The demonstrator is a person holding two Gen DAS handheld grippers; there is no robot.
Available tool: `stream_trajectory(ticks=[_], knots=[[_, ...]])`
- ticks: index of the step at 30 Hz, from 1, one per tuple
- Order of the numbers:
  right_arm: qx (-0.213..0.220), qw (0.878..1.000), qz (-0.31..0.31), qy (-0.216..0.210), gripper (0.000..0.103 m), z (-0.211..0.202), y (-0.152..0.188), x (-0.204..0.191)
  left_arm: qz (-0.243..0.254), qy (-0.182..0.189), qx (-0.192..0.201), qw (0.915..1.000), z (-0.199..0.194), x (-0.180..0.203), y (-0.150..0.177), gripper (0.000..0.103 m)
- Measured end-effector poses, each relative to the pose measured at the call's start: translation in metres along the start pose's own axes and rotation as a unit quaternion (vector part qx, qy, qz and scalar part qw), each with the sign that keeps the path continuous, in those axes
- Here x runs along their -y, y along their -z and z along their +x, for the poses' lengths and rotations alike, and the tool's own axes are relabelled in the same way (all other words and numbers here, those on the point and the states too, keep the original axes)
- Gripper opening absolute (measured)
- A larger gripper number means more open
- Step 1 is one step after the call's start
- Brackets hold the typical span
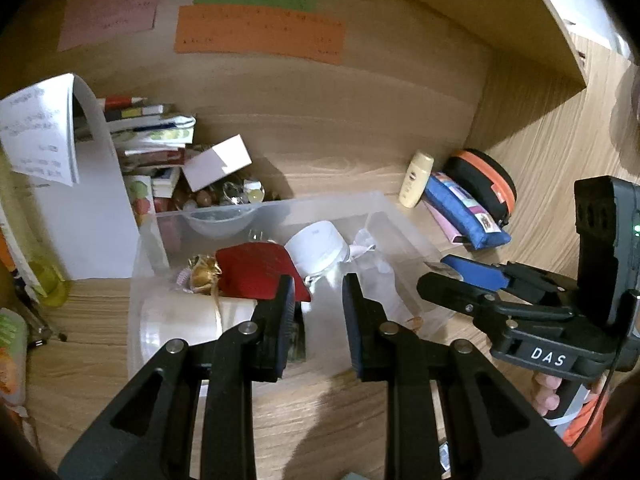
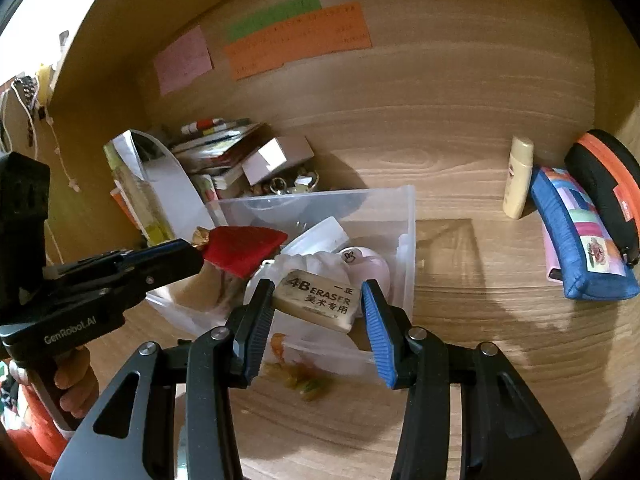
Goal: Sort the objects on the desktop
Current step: 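Carry the domino tile and eraser over the clear box, then release the domino tile and eraser into the box and withdraw both tools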
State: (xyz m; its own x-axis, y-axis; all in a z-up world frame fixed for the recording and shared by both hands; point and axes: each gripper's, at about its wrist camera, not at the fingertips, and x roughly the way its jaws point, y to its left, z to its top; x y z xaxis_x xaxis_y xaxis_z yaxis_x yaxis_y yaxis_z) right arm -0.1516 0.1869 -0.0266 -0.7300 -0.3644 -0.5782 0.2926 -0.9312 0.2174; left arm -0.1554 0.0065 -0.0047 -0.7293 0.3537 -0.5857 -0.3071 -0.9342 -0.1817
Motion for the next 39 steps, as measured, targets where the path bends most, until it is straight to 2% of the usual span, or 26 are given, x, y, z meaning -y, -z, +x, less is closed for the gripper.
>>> stream_trajectory(ticks=[5,12,19,22,23,25,29,36,39], knots=[[-0.007,1.000,-0.018,0.010,0.042,0.007,0.004,-0.005,-0.020,0.011,-0.008,0.9997,0.005,-0.010,-0.001,0.024],[-0.005,0.999,-0.029,0.015,0.043,0.008,0.004,-0.009,-0.036,0.013,0.010,0.9992,-0.007,-0.016,-0.004,0.024],[0.004,0.999,-0.030,0.020,0.057,0.005,0.004,-0.011,-0.039,-0.001,0.014,0.9992,-0.016,-0.017,-0.005,0.026],[0.009,0.999,-0.032,0.023,0.060,0.001,0.004,-0.012,-0.041,-0.009,0.018,0.9990,-0.021,-0.017,-0.003,0.048],[0.009,0.999,-0.033,0.024,0.060,0.000,0.004,-0.013,-0.041,-0.013,0.022,0.9989,-0.023,-0.017,-0.002,0.051],[0.011,0.999,-0.036,0.028,0.061,-0.003,0.004,-0.015,-0.036,-0.019,0.027,0.9988,-0.028,-0.016,-0.001,0.052],[0.014,0.998,-0.042,0.039,0.066,-0.008,0.004,-0.019,-0.037,-0.027,0.035,0.9983,-0.038,-0.016,0.003,0.067],[0.023,0.997,-0.055,0.056,0.076,-0.022,0.010,-0.029,-0.034,-0.041,0.042,0.9977,-0.053,-0.017,0.014,0.076],[0.024,0.996,-0.060,0.061,0.080,-0.029,0.014,-0.033,-0.040,-0.039,0.039,0.9977,-0.058,-0.020,0.020,0.090]])
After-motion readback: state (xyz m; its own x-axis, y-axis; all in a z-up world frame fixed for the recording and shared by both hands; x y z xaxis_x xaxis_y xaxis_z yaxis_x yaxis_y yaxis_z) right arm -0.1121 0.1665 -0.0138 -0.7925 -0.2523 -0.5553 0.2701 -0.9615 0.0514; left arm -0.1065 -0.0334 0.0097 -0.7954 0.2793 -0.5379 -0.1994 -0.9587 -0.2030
